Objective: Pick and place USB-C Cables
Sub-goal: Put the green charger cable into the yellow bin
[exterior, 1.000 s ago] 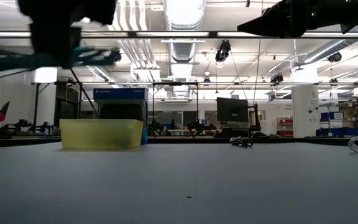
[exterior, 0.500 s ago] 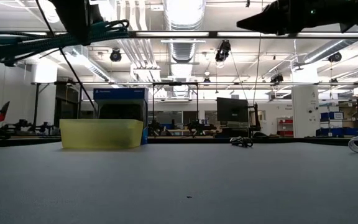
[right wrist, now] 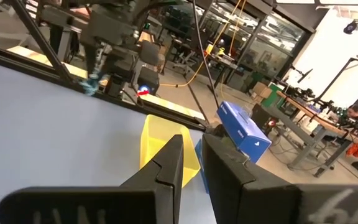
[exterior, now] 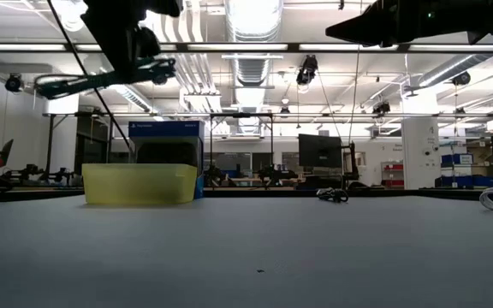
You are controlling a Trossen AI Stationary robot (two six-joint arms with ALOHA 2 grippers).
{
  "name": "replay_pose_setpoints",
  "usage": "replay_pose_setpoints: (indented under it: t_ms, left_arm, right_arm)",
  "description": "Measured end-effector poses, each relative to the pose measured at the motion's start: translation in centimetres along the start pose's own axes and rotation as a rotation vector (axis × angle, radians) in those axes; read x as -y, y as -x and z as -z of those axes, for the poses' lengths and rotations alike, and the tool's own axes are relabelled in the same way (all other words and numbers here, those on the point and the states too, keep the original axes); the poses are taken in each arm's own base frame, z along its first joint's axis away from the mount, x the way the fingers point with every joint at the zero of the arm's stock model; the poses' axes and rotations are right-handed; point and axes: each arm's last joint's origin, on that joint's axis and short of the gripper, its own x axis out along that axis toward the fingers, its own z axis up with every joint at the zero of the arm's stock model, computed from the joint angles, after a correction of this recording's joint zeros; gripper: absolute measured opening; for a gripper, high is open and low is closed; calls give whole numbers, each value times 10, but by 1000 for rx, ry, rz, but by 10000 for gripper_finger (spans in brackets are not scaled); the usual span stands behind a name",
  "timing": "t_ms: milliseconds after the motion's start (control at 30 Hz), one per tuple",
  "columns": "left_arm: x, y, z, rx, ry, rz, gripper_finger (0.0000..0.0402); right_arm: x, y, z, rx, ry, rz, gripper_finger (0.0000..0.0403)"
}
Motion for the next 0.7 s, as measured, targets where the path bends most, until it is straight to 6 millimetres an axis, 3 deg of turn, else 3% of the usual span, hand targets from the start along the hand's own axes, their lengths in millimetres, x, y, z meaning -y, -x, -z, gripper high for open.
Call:
replay_pose_setpoints:
  t_ms: [300,700]
  left_arm:
    - [-36,-3,2,-71,-189,-181,15]
    - [-83,-7,-1,-64,-265,-245,15]
  right_arm:
    - [0,0,0,-2,4,-1,52]
    - [0,0,0,-2,7,-1,52]
